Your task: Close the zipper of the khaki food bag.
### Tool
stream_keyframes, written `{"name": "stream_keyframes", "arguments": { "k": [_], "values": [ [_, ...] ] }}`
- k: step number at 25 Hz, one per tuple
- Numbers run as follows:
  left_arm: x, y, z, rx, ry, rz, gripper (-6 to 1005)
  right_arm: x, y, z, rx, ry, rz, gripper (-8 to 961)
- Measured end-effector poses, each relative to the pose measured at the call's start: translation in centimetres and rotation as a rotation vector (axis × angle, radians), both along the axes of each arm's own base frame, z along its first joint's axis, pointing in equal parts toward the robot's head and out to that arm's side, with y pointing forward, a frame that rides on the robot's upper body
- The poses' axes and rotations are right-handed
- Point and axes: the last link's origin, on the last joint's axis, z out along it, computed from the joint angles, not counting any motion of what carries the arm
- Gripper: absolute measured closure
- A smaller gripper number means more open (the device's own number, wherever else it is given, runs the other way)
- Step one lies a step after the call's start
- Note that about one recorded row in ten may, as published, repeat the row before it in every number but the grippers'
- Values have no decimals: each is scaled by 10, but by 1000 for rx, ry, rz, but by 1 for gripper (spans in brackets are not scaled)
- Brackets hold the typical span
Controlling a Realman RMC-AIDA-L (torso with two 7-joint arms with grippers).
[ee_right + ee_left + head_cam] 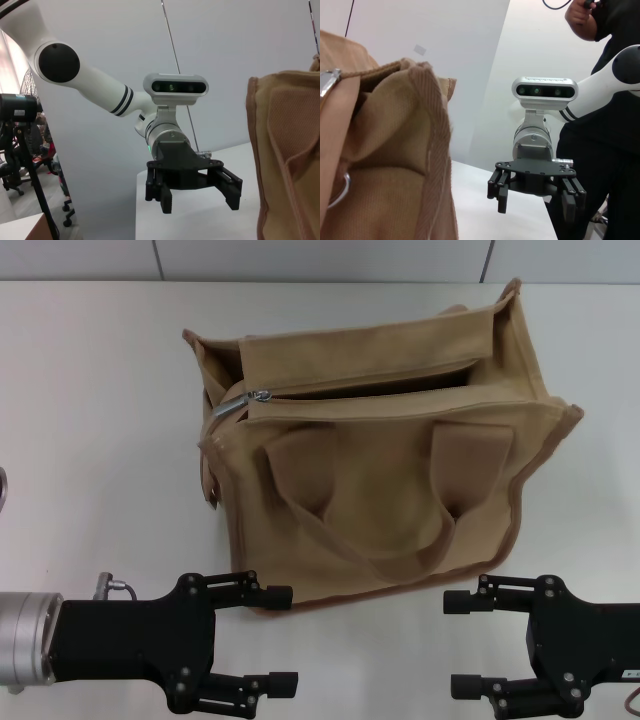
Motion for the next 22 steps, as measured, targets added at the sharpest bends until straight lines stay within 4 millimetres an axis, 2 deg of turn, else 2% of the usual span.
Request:
{"name": "stream_keyframes", "arguments": {
  "k": [19, 22],
  "values": [
    [2, 0, 1, -4, -9, -10, 182, -1, 0, 0, -2, 3, 4, 195],
    [9, -2, 8, -7, -66, -40, 185, -1, 0, 0, -1, 3, 4, 195]
  ]
}}
